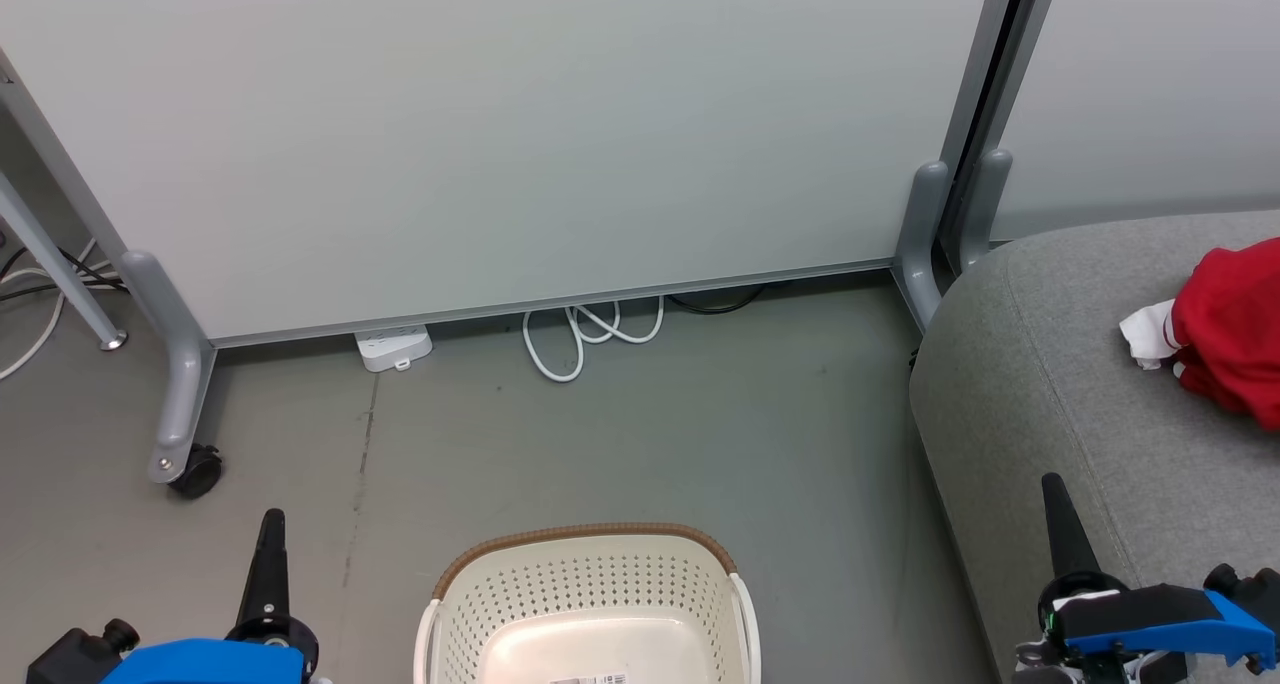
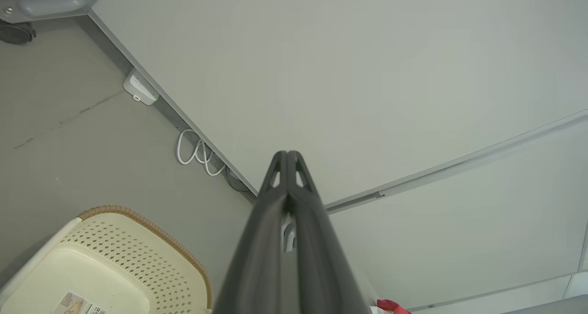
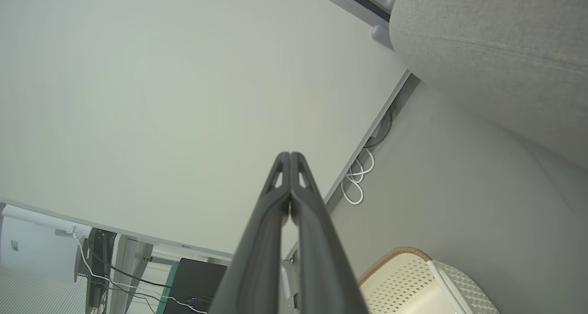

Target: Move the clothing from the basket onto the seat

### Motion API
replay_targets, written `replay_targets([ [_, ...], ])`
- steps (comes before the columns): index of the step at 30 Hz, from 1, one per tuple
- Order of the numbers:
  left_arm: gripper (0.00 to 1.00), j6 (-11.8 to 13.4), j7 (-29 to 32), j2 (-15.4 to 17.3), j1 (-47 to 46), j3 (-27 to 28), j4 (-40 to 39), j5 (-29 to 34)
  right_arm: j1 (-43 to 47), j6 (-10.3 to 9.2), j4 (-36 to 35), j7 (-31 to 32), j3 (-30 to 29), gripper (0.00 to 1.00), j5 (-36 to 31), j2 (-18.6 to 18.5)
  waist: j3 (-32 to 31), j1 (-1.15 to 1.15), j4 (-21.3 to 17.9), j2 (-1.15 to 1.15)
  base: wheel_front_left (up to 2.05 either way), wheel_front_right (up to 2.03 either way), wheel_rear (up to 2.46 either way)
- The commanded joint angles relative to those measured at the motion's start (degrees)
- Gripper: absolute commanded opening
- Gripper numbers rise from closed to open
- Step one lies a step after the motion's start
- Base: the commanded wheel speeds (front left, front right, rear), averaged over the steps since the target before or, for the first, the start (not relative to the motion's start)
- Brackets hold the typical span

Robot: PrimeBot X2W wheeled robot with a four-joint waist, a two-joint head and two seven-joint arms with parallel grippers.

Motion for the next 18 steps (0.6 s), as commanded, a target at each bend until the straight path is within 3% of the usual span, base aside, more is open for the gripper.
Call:
replay_targets([
  [1,0.00,-0.2,0.4,0.4,-1.3,0.5,-0.8,-1.4,-1.4,-0.01,-0.8,0.6,-0.3,0.00,1.6,0.1,0.0,0.00,0.0,0.00,0.00,0.00,0.00],
  [18,0.00,-0.3,2.8,0.4,-1.9,1.3,-1.1,-10.5,-2.2,-0.02,-0.9,3.0,-1.0,0.00,11.2,0.1,0.2,0.00,-0.1,0.00,0.00,0.00,0.00],
])
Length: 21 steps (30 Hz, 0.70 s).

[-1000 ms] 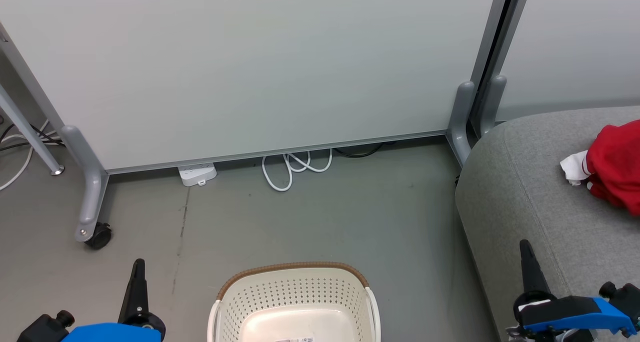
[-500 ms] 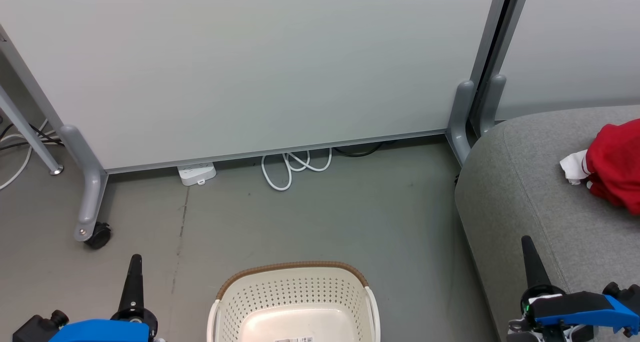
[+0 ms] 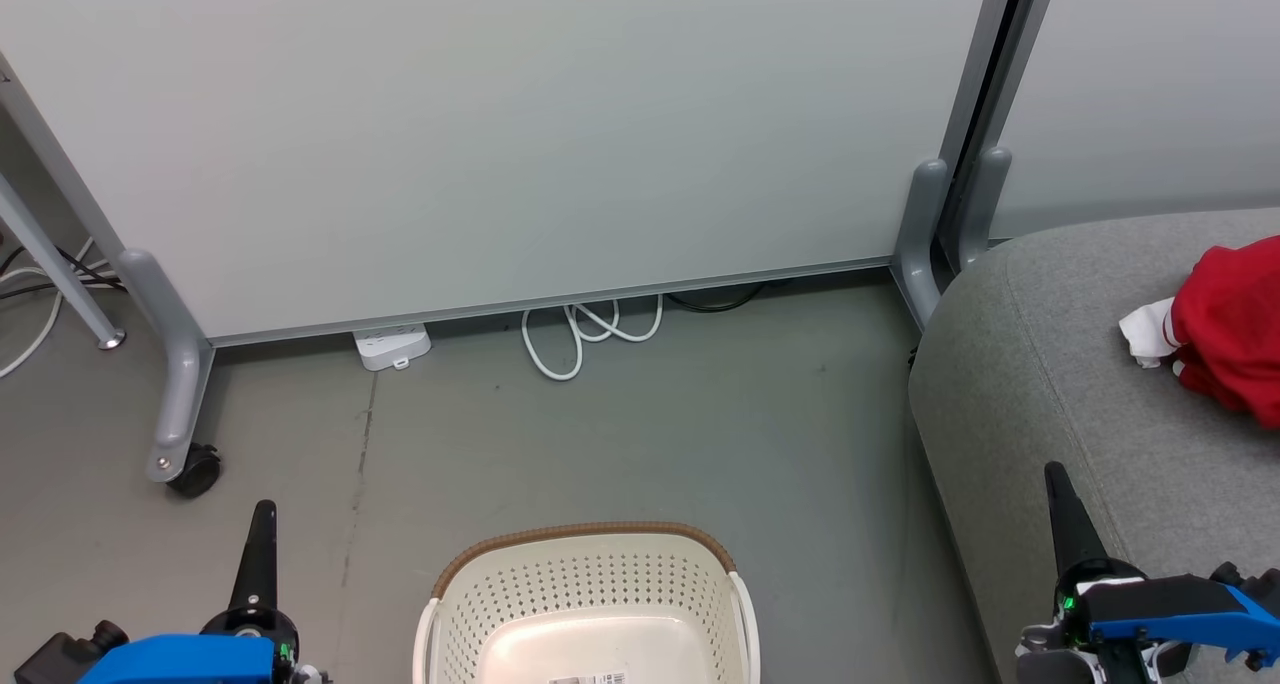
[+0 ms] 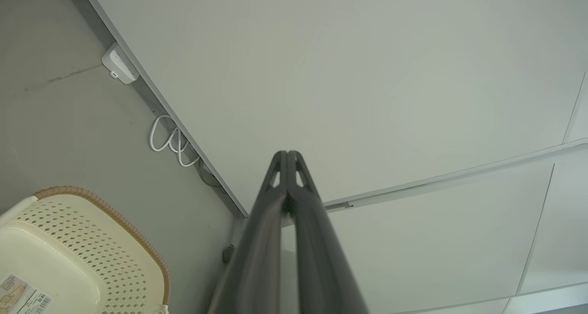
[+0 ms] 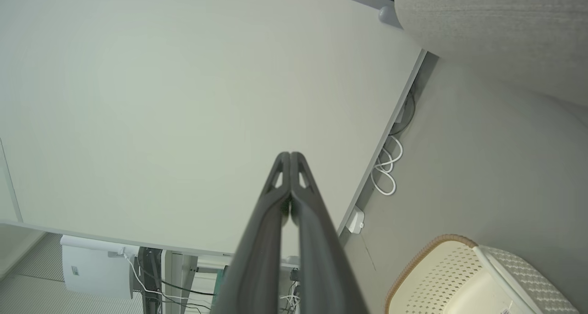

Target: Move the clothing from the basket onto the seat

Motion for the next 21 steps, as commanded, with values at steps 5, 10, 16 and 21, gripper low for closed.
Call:
replay_targets([
  [5,0.00,-0.2,0.9,0.4,-1.5,0.5,-0.7,-3.3,-1.5,-0.02,-0.6,1.0,-0.4,0.00,3.5,0.1,0.0,0.00,0.0,0.00,0.00,0.00,0.00],
  [10,0.00,-0.3,1.6,0.4,-1.4,0.8,-0.7,-5.6,-1.7,-0.03,-0.7,1.6,-0.6,0.00,6.1,0.1,0.1,0.00,-0.1,0.00,0.00,0.00,0.00],
  [16,0.00,-0.3,2.3,0.4,-1.6,1.0,-0.9,-8.3,-1.7,-0.02,-0.7,2.4,-0.8,0.00,8.9,0.2,0.1,0.00,-0.1,0.00,0.00,0.00,0.00],
  [21,0.00,-0.3,2.9,0.5,-1.7,1.2,-0.9,-10.5,-2.0,-0.02,-0.7,3.0,-1.0,0.00,11.1,0.2,0.2,0.00,-0.1,0.00,0.00,0.00,0.00],
])
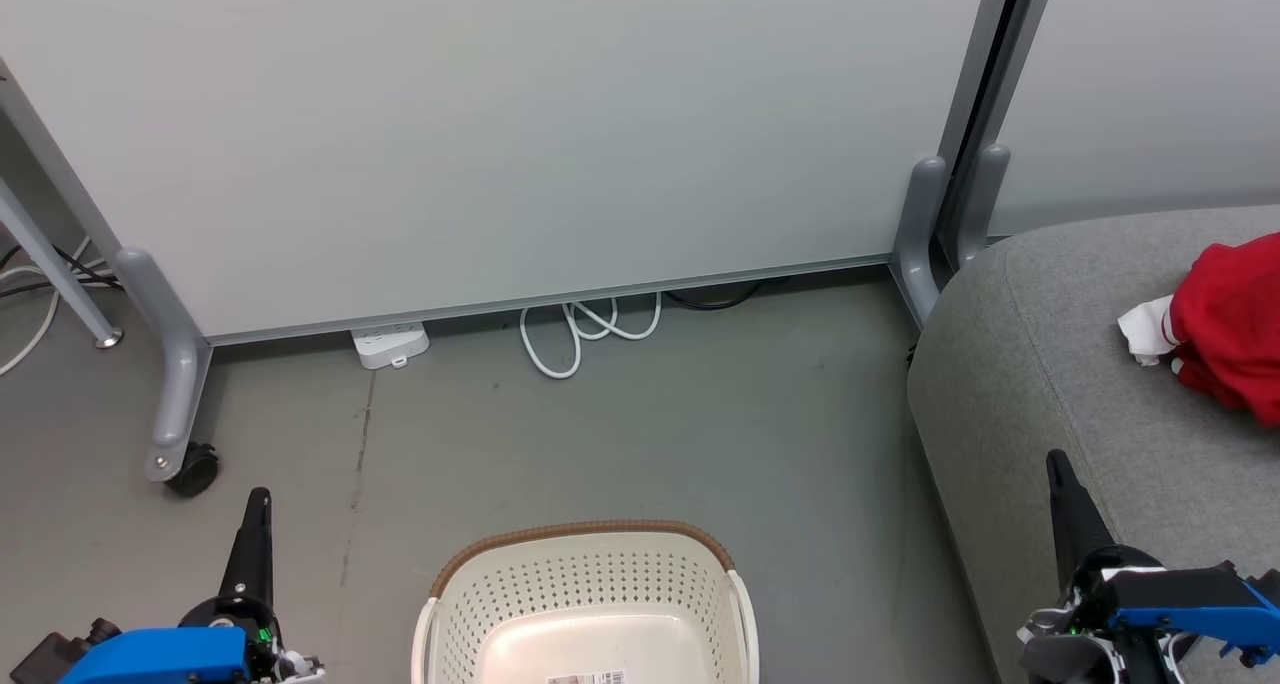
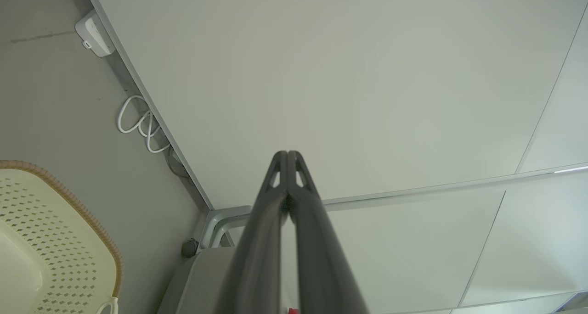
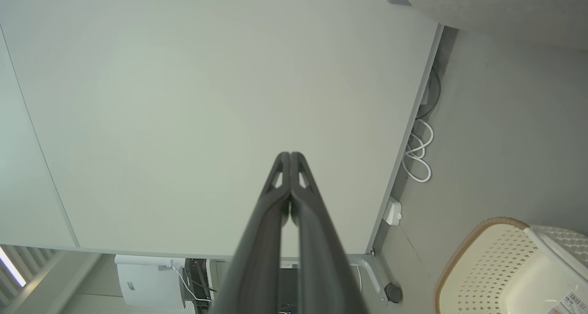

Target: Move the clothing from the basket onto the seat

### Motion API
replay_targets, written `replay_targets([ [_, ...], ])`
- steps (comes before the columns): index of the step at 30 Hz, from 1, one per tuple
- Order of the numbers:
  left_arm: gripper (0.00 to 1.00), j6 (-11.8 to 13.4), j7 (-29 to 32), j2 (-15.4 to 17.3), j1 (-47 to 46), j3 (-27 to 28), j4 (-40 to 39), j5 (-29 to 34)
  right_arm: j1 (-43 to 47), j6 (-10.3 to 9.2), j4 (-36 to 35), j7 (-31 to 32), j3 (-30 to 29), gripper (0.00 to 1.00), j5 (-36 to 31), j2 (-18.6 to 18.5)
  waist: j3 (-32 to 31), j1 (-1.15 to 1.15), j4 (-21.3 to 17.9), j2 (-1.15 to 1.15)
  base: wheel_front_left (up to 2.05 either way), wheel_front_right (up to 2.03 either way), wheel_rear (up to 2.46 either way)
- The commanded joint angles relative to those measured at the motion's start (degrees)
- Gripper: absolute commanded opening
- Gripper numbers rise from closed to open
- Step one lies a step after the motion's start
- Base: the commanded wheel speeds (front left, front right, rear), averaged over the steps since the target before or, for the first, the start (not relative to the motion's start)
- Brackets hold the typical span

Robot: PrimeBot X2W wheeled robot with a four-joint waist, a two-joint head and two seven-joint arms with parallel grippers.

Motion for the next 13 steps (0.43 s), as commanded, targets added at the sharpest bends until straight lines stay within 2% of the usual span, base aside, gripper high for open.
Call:
replay_targets([
  [1,0.00,-0.3,0.4,0.4,-0.9,0.5,-0.4,-1.3,-1.1,-0.01,-0.4,0.5,-0.2,0.00,1.4,0.1,0.0,0.00,0.0,0.00,0.00,0.00,0.00],
  [13,0.00,-0.4,1.8,0.4,-1.2,0.9,-0.6,-6.5,-1.4,-0.02,-0.5,2.0,-0.6,0.00,6.9,0.2,0.1,0.00,-0.1,0.00,0.00,0.00,0.00],
])
